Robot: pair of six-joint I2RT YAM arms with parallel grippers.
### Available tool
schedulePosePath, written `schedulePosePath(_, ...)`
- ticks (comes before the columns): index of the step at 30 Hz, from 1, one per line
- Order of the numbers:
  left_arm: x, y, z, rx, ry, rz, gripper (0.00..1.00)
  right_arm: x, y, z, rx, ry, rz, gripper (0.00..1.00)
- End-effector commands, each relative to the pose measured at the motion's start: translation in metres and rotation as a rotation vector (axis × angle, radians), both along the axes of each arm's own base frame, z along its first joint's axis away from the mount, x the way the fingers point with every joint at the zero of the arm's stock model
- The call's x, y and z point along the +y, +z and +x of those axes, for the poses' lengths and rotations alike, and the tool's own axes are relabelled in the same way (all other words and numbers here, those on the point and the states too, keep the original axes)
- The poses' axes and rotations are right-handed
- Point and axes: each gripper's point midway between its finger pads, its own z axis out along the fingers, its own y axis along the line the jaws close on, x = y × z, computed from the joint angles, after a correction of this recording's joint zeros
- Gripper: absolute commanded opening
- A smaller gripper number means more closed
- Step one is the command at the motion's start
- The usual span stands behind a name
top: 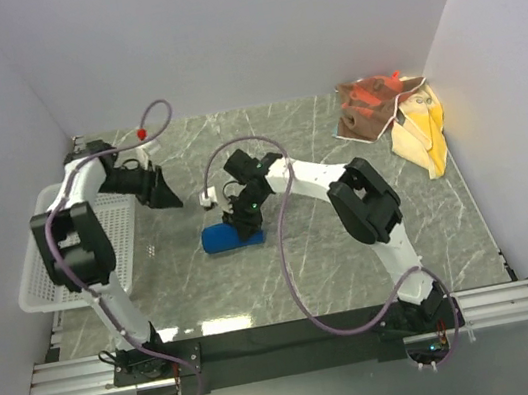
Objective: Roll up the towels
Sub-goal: Roll the towel, then place the rolled towel into the container
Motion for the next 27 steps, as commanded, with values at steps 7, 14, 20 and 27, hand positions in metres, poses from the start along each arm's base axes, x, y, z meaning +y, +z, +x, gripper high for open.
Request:
schedulePosePath(7,0.017,0.045,-0.039,-0.462,-0.011,0.150,0.74,-0.022,-0.042,-0.040,0.530,-0.080,-0.111,0.00)
schedulePosePath(14,-0.007,0.009,-0.092,-0.817,-0.311,0.359,0.84,-0.020,-0.049,-0.045,0.674,-0.107,-0.131,0.00)
schedulePosePath(20,-0.050,-0.013,-0.100,-1.005,-0.511,0.407,0.87,-0.016,-0.051,-0.047,0.735,-0.116,-0.135,0.00)
schedulePosePath(27,-0.081,-0.036,-0.087,-1.019,-0.574,0.402,0.86,-0.013,-0.048,-0.050,0.799,-0.105,-0.126,0.00)
